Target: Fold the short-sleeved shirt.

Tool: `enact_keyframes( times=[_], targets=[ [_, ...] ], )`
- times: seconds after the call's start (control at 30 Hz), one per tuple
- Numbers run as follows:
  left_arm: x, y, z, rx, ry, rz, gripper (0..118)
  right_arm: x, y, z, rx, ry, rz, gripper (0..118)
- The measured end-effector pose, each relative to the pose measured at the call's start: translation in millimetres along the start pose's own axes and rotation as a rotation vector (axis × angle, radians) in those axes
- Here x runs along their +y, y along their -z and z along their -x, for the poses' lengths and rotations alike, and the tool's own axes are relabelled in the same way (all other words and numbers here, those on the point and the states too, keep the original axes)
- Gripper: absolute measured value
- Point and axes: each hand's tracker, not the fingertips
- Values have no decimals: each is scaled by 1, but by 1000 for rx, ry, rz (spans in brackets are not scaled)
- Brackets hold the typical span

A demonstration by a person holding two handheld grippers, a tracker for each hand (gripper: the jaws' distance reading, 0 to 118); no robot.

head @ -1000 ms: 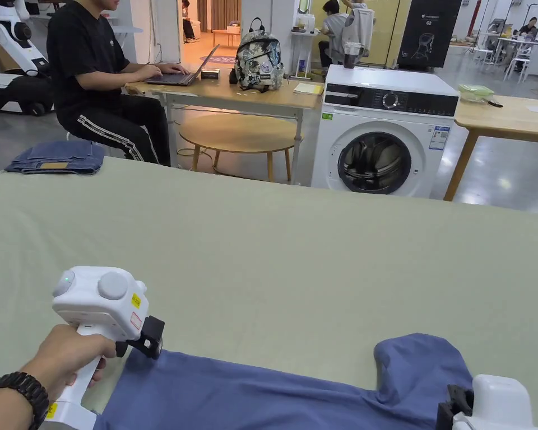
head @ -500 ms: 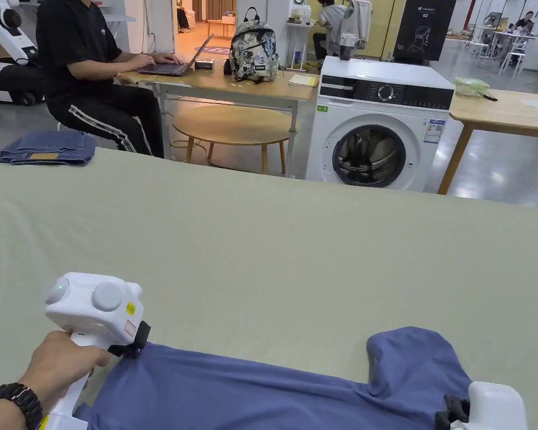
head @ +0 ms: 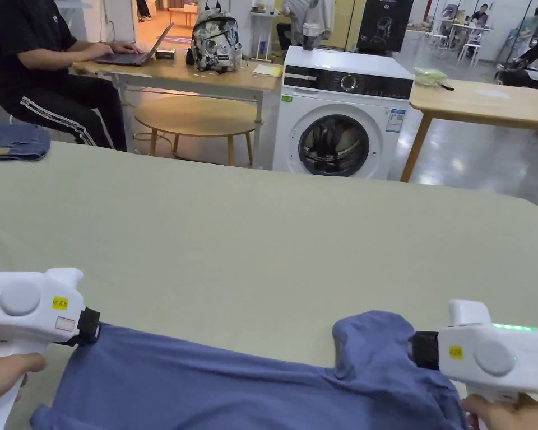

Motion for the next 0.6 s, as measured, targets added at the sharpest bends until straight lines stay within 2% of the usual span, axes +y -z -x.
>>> enact_keyframes(
  times=[0.07,0.17,0.27,0.3,0.33,0.4,0.47,0.5,0.53,0.6],
  targets=[
    [0,3,4,5,7,-9,0,12,25,-5,-11,-17,72,67],
    [-4,2,3,8,8,-13,0,19,54,-10,-9,11,159,67],
    [-9,0,2,15,3,-16,0,23,79,-11,-34,-16,214,67],
    [-10,-1,2,14,-1,-17,0,22,84,-11,-31,-22,232,62],
    [-14,-8,-5,11,-5,-19,0,22,91,-11,-26,-28,264,48],
    [-17,-12,-7,9,-12,-21,0,21,97,-11,3,-27,292,39],
    [-14,-9,1,10,-15,-23,0,18,90,-4,-27,-33,266,30],
    [-14,-9,1,11,-16,-23,0,18,90,-5,-25,-32,264,19],
    [-14,-9,1,10,-16,-24,0,18,90,-5,-17,-33,254,0],
    [-13,-8,4,9,-15,-25,0,14,89,-6,-12,-23,248,0]
  ],
)
